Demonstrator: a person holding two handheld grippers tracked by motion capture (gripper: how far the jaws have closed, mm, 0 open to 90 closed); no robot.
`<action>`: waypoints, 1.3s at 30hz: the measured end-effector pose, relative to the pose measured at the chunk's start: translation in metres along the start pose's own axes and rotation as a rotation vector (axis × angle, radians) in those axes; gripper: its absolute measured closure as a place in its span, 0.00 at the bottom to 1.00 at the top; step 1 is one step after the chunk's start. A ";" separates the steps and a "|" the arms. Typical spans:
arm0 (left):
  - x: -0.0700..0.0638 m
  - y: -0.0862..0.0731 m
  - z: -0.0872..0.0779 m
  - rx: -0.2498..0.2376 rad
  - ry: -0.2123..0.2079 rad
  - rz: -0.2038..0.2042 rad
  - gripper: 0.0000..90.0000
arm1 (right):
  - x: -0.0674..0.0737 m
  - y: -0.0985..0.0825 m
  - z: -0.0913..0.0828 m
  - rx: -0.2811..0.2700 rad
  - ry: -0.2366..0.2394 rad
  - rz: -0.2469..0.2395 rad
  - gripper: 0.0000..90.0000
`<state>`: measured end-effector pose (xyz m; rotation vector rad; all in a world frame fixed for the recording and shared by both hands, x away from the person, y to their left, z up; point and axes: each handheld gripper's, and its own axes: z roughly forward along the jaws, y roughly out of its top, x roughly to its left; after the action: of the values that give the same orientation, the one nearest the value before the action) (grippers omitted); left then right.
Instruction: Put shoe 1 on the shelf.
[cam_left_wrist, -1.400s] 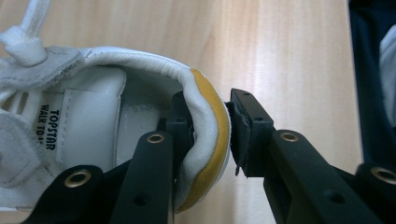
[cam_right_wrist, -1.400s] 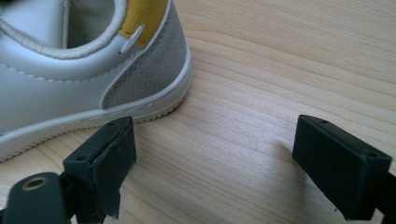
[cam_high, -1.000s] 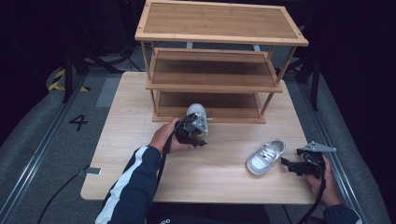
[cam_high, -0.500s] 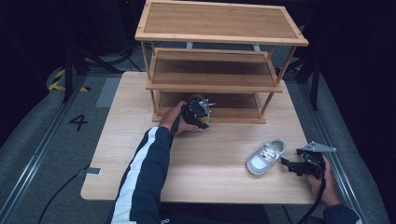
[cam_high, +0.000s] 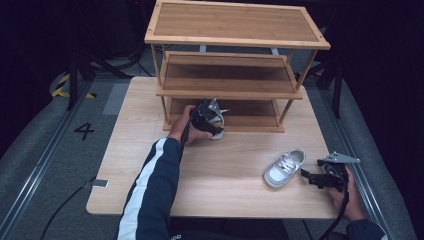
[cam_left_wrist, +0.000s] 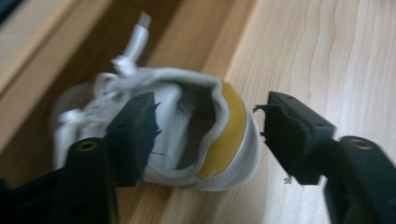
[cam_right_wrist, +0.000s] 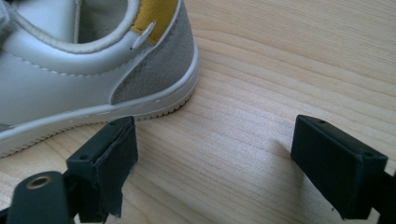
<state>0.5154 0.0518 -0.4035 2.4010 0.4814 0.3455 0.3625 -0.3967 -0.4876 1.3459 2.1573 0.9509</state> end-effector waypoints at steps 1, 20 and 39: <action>-0.002 -0.001 -0.004 -0.014 0.020 -0.004 0.34 | 0.000 0.000 0.000 0.000 0.000 0.000 0.17; -0.040 -0.041 0.021 -0.081 0.215 -0.298 0.22 | 0.000 0.000 0.000 0.000 0.000 0.000 0.17; 0.003 -0.027 0.045 -0.023 0.255 -0.302 0.30 | 0.000 0.000 0.000 0.000 0.000 0.000 0.17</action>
<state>0.5277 0.0478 -0.4540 2.2279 0.9370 0.5191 0.3625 -0.3967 -0.4876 1.3452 2.1574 0.9511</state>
